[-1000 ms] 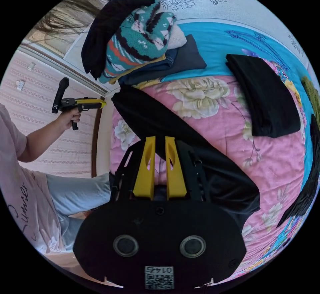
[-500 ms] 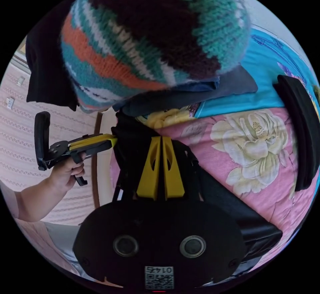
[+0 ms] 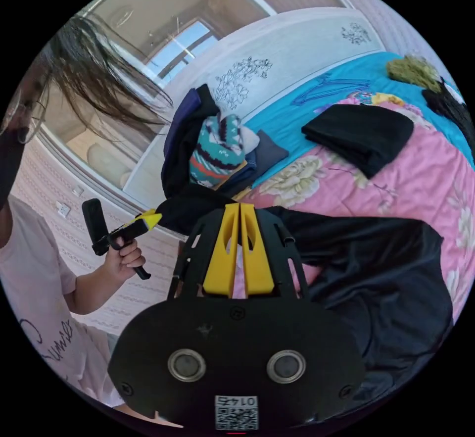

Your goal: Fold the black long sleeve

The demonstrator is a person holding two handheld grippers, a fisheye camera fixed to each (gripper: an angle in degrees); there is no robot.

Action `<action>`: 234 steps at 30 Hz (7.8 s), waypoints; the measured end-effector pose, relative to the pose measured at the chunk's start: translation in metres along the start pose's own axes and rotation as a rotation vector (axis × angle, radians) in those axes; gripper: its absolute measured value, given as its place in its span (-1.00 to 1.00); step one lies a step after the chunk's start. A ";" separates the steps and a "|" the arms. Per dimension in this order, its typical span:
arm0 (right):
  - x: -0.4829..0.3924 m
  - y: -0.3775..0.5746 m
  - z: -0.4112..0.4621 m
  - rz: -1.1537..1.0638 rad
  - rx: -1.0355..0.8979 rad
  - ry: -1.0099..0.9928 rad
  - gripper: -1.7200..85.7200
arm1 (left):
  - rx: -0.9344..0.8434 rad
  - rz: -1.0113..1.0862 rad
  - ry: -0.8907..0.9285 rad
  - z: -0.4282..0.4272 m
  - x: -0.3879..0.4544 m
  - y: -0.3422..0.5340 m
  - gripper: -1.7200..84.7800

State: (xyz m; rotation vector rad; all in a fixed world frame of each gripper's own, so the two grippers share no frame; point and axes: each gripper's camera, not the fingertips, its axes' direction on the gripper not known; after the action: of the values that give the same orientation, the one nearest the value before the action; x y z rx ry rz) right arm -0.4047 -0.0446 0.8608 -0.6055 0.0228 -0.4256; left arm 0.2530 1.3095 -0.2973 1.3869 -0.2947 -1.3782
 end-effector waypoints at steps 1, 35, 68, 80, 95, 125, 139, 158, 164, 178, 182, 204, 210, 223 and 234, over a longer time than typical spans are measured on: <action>0.016 0.027 -0.034 0.042 0.049 0.004 -0.97 | 0.001 0.031 0.048 0.007 0.013 0.001 -0.98; 0.175 0.455 -0.286 0.441 -0.001 0.249 -0.90 | -0.579 0.435 -0.052 0.432 0.221 0.189 -0.95; 0.199 0.456 -0.303 0.292 0.029 0.519 -0.94 | -0.790 0.380 -0.406 0.683 0.115 0.181 -0.80; 0.079 0.821 -0.435 0.985 0.157 0.753 -0.84 | -0.940 0.800 0.141 0.832 0.344 0.296 -0.80; 0.059 1.066 -0.453 1.378 0.497 0.747 -0.72 | -0.915 1.189 0.094 0.928 0.466 0.451 -0.82; 0.065 1.091 -0.433 1.129 0.679 0.210 -0.96 | -0.893 1.055 0.267 0.899 0.421 0.379 -0.98; 0.098 0.907 -0.336 0.768 0.487 -0.140 -0.96 | -0.824 0.833 0.283 0.824 0.334 0.246 -0.98; 0.056 0.593 -0.049 0.138 -0.408 -0.127 -0.94 | -0.774 0.258 -0.069 0.654 0.075 0.115 -0.98; 0.071 0.583 -0.088 0.149 -0.407 -0.064 -0.91 | -0.757 0.221 -0.015 0.625 0.068 0.082 -0.98; 0.249 0.560 -0.229 0.626 0.071 0.493 -0.80 | -0.797 0.450 0.148 0.802 0.182 -0.024 -0.88; 0.262 0.564 -0.249 0.647 0.115 0.387 -0.93 | -0.740 0.549 0.138 0.800 0.210 -0.038 -0.98; 0.301 0.547 -0.340 0.595 0.161 0.419 -0.76 | -0.672 0.326 -0.233 0.640 0.076 -0.115 -0.78; 0.342 0.499 -0.336 0.592 0.173 0.383 -0.74 | -0.701 0.256 -0.139 0.646 0.065 -0.106 -0.77; 0.279 0.467 -0.416 0.466 0.212 0.453 -0.94 | -0.515 0.416 -0.063 0.533 0.093 -0.127 -0.98; 0.162 0.501 -0.392 0.172 0.213 0.334 -0.94 | -0.496 0.490 -0.058 0.388 0.081 -0.003 -0.98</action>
State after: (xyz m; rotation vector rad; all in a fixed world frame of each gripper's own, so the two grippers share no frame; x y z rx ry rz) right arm -0.1223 0.0472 0.2753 -0.3147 0.3418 -0.3525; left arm -0.0428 1.0533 -0.2335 0.7961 -0.2833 -0.9918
